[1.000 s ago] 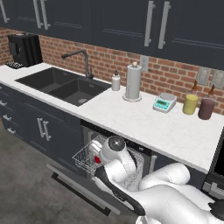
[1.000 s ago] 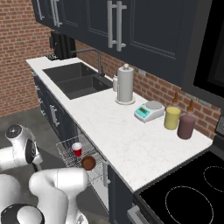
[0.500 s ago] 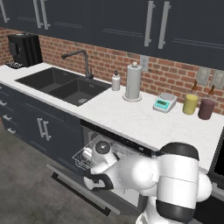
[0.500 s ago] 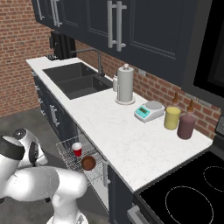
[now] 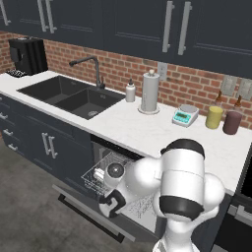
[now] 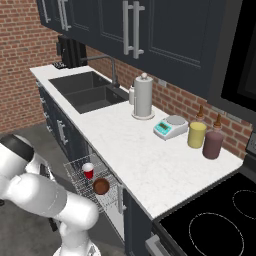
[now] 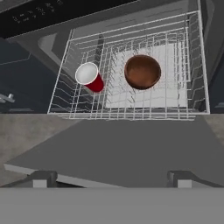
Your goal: Pick up the cup and bowl from the counter, place them in the dishwasher, and close the dishwasher door.
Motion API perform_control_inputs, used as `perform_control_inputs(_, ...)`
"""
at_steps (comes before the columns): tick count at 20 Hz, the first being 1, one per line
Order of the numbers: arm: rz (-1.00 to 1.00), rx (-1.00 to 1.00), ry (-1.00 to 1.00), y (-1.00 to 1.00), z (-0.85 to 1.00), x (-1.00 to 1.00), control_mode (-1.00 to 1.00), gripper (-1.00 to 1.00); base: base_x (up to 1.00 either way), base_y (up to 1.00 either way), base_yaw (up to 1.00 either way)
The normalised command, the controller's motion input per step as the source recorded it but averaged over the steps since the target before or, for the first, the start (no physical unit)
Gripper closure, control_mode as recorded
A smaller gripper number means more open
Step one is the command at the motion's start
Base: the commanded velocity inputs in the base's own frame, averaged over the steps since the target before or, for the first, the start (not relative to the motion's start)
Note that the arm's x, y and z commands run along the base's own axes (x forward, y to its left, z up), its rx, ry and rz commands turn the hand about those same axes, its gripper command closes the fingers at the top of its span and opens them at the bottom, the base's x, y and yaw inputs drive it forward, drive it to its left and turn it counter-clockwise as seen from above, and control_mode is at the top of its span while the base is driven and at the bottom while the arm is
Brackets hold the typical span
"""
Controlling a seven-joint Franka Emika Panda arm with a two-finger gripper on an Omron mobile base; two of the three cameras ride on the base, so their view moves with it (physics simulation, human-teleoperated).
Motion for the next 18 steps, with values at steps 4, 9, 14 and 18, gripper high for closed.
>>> perform_control_inputs(4,0.00,0.00,0.05,0.00,0.00,0.09,-1.00,-1.00,0.00,0.00,0.00)
perform_control_inputs(9,-0.01,0.00,0.06,0.02,-0.08,0.16,-1.00,-1.00,0.00,0.00,0.00)
perform_control_inputs(14,-0.01,0.00,0.06,0.05,-0.25,0.31,-1.00,-1.00,0.00,0.00,0.00)
perform_control_inputs(18,0.00,-0.02,0.03,0.17,-0.43,0.36,-1.00,-1.00,0.00,0.00,0.00)
